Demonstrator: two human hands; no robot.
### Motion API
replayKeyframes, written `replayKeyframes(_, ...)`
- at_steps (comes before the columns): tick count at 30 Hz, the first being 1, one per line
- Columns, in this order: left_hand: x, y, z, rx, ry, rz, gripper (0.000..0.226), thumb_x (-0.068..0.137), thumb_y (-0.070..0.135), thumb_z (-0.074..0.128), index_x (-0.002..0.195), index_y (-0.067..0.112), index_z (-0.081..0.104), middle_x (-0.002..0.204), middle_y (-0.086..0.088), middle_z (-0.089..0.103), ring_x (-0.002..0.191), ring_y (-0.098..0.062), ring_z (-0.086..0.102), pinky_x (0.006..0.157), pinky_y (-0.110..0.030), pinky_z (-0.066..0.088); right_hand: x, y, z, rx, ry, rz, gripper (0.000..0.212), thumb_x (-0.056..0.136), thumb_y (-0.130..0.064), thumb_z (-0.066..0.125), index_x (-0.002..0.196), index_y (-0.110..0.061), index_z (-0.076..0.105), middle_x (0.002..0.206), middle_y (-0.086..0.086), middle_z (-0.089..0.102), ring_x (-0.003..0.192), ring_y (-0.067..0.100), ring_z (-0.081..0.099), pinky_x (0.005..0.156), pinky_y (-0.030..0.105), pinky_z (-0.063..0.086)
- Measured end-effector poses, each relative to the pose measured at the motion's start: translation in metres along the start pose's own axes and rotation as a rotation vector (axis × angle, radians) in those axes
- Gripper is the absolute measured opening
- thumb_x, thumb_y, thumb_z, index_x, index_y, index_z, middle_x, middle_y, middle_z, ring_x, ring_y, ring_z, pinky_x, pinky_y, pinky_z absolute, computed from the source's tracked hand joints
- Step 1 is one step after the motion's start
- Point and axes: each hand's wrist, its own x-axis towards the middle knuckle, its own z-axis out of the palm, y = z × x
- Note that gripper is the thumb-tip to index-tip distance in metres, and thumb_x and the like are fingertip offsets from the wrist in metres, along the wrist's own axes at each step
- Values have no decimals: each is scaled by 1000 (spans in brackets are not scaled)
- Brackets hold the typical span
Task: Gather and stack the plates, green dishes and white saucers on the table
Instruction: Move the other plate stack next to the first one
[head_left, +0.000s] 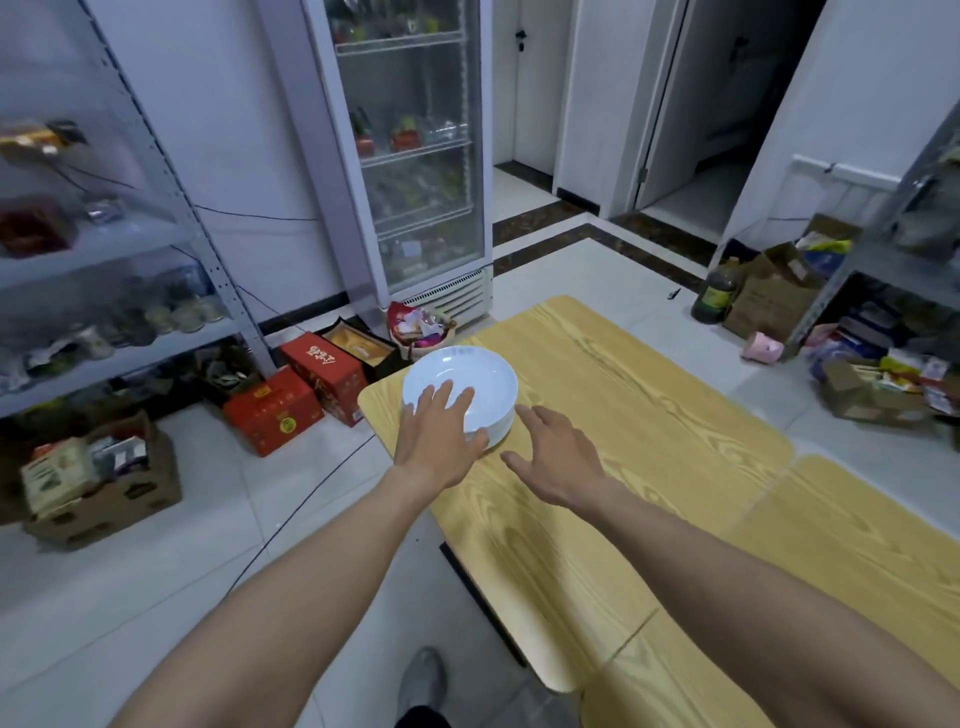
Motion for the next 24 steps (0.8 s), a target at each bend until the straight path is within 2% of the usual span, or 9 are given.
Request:
replayKeyframes(2, 23, -20, 5, -49, 0, 5, 66, 97, 52, 46, 155, 24, 27, 163, -7, 20, 150, -27, 15, 119, -45, 20, 23, -5, 11, 77, 8, 51, 74, 95, -55, 52, 156, -25, 24, 161, 8, 26, 148, 25, 24, 112, 41, 31)
replayKeyframes(5, 56, -54, 8, -166, 2, 11, 66, 96, 50, 51, 153, 23, 32, 161, -7, 24, 148, -25, 19, 116, -41, 23, 49, -9, 26, 314, 54, 153, 73, 91, -57, 59, 153, -28, 32, 161, 2, 30, 148, 20, 25, 117, 41, 27)
replayKeyframes(9, 96, -100, 11, -311, -47, -44, 69, 90, 49, 61, 151, 28, 37, 158, -6, 29, 145, -26, 25, 113, -42, 32, 72, -11, 40, 500, 63, 278, 71, 88, -56, 66, 148, -29, 41, 157, 1, 36, 146, 20, 29, 118, 39, 25)
replayKeyframes(13, 123, -126, 24, -420, -129, -40, 72, 84, 47, 70, 148, 32, 40, 160, -5, 27, 146, -25, 22, 114, -44, 31, 98, -16, 50, 567, 113, 383, 61, 87, -53, 68, 140, -29, 50, 152, 1, 43, 141, 19, 35, 109, 32, 28)
replayKeyframes(17, 139, -142, 42, -536, -199, -91, 77, 79, 47, 76, 147, 33, 43, 160, -5, 24, 148, -24, 20, 116, -42, 26, 116, -13, 62, 649, 110, 443, 60, 83, -48, 74, 136, -31, 52, 149, -2, 41, 137, 16, 37, 105, 29, 30)
replayKeyframes(19, 153, -152, 51, -573, -239, -125, 81, 77, 44, 80, 148, 31, 43, 160, -7, 22, 148, -23, 19, 115, -39, 25, 127, -8, 67, 767, 91, 486, 61, 79, -46, 79, 134, -35, 53, 146, -5, 38, 130, 10, 38, 103, 27, 32)
replayKeyframes(22, 167, -167, 64, -700, -320, -159, 84, 74, 37, 84, 148, 28, 43, 153, -4, 33, 143, -22, 31, 112, -36, 33, 135, 0, 78, 960, 33, 524, 63, 75, -39, 85, 131, -38, 55, 144, -8, 43, 125, 11, 49, 99, 31, 46)
replayKeyframes(24, 171, -173, 72, -832, -390, -169, 84, 74, 30, 85, 147, 30, 44, 150, 4, 40, 136, -20, 41, 110, -39, 40, 138, 2, 88, 1030, 20, 513, 62, 75, -31, 86, 128, -38, 56, 138, -8, 51, 114, 13, 60, 82, 22, 53)
